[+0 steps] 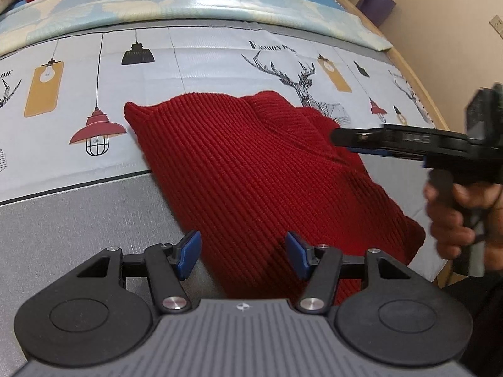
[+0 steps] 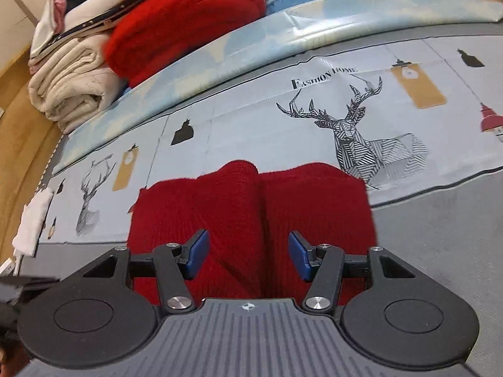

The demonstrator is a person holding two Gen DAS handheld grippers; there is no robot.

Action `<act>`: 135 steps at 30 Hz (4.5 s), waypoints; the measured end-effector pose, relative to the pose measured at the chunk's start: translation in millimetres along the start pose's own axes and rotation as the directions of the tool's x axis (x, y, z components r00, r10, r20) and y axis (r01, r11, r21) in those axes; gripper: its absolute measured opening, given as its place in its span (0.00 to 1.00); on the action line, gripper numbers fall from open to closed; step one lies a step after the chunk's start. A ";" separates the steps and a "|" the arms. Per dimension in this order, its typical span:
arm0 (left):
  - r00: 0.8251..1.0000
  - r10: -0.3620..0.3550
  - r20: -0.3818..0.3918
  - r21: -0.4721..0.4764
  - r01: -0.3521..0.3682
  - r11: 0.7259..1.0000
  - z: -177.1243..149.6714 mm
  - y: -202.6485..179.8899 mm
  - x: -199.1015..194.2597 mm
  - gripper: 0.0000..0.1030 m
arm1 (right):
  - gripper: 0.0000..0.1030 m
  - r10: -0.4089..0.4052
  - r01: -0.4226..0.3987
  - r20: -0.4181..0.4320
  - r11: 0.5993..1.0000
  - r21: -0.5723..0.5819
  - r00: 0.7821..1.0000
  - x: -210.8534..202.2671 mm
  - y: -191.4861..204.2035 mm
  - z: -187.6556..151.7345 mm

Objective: Fold small clothes

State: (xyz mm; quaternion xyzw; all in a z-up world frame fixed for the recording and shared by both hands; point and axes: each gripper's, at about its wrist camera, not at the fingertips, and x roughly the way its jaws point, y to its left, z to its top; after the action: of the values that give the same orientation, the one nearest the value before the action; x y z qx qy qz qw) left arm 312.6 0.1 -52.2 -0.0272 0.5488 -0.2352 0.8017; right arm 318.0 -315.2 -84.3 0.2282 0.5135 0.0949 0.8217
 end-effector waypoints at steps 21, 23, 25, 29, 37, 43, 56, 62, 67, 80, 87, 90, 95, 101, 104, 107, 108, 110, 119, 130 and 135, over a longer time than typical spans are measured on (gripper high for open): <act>0.999 0.034 0.032 -0.025 -0.034 0.999 -6.0 16.5 -19.1 0.63 | 0.18 0.070 -0.053 0.129 0.991 -0.125 0.989 -29.4 22.8 -4.8; 0.999 0.034 0.035 -0.020 -0.033 0.999 -6.5 13.3 -19.1 0.63 | 0.18 0.044 -0.026 0.157 0.993 -0.116 0.987 -42.7 17.2 -7.0; 0.999 0.034 0.032 -0.014 -0.034 0.999 -5.8 9.7 -16.5 0.63 | 0.18 -0.027 0.040 0.139 0.995 -0.092 0.990 -45.6 4.5 -9.3; 0.999 0.037 0.037 -0.015 -0.037 0.999 -3.1 4.8 -12.4 0.63 | 0.22 -0.133 0.133 -0.001 0.990 -0.044 0.991 -20.2 -27.5 -20.9; 0.998 0.029 0.061 -0.024 -0.028 0.999 -0.1 -0.9 -11.1 0.63 | 0.43 -0.070 0.079 0.109 0.994 -0.079 0.992 -63.3 -21.9 -17.8; 0.998 -0.023 0.059 -0.040 0.025 0.999 5.5 -4.4 -6.2 0.63 | 0.43 0.058 -0.074 -0.057 0.938 -0.339 0.997 -62.8 -11.7 -43.3; 0.987 0.083 -0.136 0.389 -0.024 0.921 -32.7 -67.1 53.9 0.72 | 0.56 -0.060 -0.009 -0.216 0.952 -0.305 0.974 -30.6 -36.5 -66.2; 0.993 0.004 -0.121 0.249 0.027 0.968 -18.9 -52.1 41.2 0.73 | 0.86 -0.048 0.012 -0.139 0.969 -0.245 0.989 -34.6 -42.0 -50.7; 0.996 -0.040 -0.081 0.100 0.048 0.994 -4.2 -35.2 36.2 0.77 | 0.89 -0.036 -0.003 -0.184 0.979 -0.206 0.982 -18.5 -49.3 -49.1; 0.999 0.011 -0.038 0.017 -0.011 1.000 14.3 -24.1 33.7 0.81 | 0.87 0.069 -0.084 -0.140 0.991 -0.108 0.988 -28.9 -61.8 -27.0; 0.999 0.031 -0.032 -0.129 -0.035 0.991 19.0 3.4 39.0 0.91 | 0.86 0.045 -0.044 -0.148 0.999 0.008 0.988 -17.8 -89.3 -23.8; 0.999 0.012 -0.043 -0.177 -0.019 0.984 19.0 11.5 45.7 0.94 | 0.86 0.010 -0.007 -0.189 1.000 0.017 0.982 -2.4 -95.9 -29.8; 0.997 -0.060 -0.054 -0.276 0.043 0.960 17.5 24.8 58.1 0.98 | 0.90 0.045 -0.024 -0.223 0.995 0.098 0.974 15.8 -106.7 -38.3; 0.988 -0.147 -0.052 -0.378 0.116 0.918 19.4 37.8 77.7 0.99 | 0.86 0.084 -0.060 -0.216 0.991 0.119 0.973 24.9 -102.5 -38.4; 0.984 -0.173 -0.047 -0.403 0.139 0.904 21.1 39.5 87.4 0.99 | 0.70 0.115 -0.088 -0.211 0.987 0.135 0.971 25.6 -100.6 -36.4; 0.988 -0.151 -0.040 -0.356 0.127 0.926 24.9 34.2 91.1 0.99 | 0.58 0.125 -0.097 -0.203 0.985 0.144 0.971 26.1 -95.5 -33.8; 0.989 -0.145 -0.039 -0.346 0.123 0.930 25.8 34.1 91.9 0.97 | 0.56 0.119 -0.093 -0.202 0.987 0.133 0.972 25.9 -93.0 -32.6; 0.990 -0.136 -0.034 -0.331 0.118 0.936 29.0 33.5 90.0 0.89 | 0.53 0.118 -0.092 -0.203 0.987 0.133 0.972 26.1 -91.0 -29.8; 0.992 0.058 0.111 -0.172 -0.039 0.984 53.7 39.5 36.8 0.68 | 0.33 0.155 -0.147 -0.101 0.986 0.085 0.983 30.8 -47.5 -10.6; 0.950 0.269 0.160 -0.146 -0.247 0.958 54.8 76.3 0.6 0.74 | 0.34 0.098 -0.097 -0.025 0.995 0.035 0.995 54.4 -0.1 7.6; 0.977 0.116 0.181 -0.027 -0.113 0.993 45.9 59.1 -27.0 0.71 | 0.35 0.087 -0.078 0.084 0.991 -0.111 0.993 20.3 17.7 13.1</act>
State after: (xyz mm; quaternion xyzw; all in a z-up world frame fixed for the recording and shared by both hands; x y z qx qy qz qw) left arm 366.3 53.7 -28.4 -0.0235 0.4757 -0.1808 0.8605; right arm 340.2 -295.4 -87.3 0.2085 0.4607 0.1462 0.8502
